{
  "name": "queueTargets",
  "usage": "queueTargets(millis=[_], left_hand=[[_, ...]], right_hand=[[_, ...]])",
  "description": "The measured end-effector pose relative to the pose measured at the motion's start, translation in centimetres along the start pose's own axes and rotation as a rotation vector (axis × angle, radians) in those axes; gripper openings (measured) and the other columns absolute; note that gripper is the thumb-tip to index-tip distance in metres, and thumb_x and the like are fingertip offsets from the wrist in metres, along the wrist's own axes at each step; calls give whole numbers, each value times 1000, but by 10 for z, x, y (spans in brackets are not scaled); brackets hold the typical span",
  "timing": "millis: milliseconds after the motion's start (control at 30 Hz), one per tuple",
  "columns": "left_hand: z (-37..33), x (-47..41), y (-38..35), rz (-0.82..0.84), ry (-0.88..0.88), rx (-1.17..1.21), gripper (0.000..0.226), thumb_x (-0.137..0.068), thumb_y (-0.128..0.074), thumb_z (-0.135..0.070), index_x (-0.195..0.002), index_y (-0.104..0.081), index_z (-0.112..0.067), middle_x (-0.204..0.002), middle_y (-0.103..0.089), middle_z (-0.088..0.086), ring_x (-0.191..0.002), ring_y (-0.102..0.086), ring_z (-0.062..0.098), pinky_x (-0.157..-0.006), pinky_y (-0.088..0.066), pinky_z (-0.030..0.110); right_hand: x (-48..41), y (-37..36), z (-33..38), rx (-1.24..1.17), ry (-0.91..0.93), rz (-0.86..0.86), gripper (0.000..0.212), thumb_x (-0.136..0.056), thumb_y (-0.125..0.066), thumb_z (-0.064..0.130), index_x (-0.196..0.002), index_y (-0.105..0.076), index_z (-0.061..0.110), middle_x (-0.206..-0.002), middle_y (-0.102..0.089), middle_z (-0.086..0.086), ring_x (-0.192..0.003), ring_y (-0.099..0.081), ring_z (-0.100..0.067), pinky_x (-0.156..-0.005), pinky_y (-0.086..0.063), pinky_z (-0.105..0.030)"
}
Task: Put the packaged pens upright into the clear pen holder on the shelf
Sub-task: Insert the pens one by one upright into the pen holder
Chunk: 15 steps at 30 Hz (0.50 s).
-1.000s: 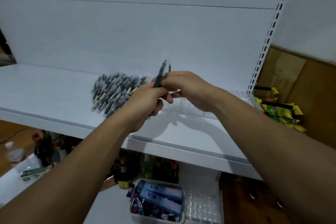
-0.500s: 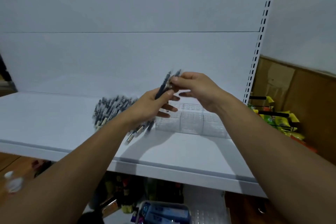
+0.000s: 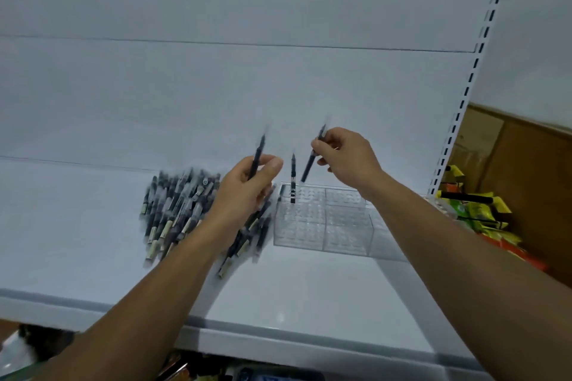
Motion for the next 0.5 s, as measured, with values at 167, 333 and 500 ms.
queueTargets(millis=[167, 333, 500], left_hand=[[10, -18, -2, -14, 11, -10, 66, -69, -55, -71, -105, -60, -15, -65, -42, -3, -48, -31, 7, -47, -26, 22], [8, -32, -14, 29, -18, 13, 46, -92, -39, -61, -91, -55, -17, -58, -42, -5, -44, -27, 7, -45, -22, 24], [6, -37, -10, 10, -104, 45, 35, -100, -42, -43, -91, -63, -16, -62, -41, -2, -50, -28, 10, -46, -21, 24]], right_hand=[[-11, -7, -8, 143, 22, 10, 17, -95, -60, 35, -94, -66, 19, -90, -71, 6, -77, -69, -7, -83, -56, -42], [-14, -12, -10, 128, 13, 16, 17, -94, -61, 34, -94, -65, 17, -91, -72, 4, -79, -69, -9, -83, -56, -44], [-12, -26, -14, 308, 2, 87, 17, -92, -62, 37, -84, -64, 22, -89, -72, 4, -82, -69, -14, -82, -55, -40]])
Point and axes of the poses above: each hand's wrist, its own x-axis away from the middle knuckle, its own y-axis out of the back of the hand, z = x × y, the point moved 8 cm from there along -x, towards the middle knuckle
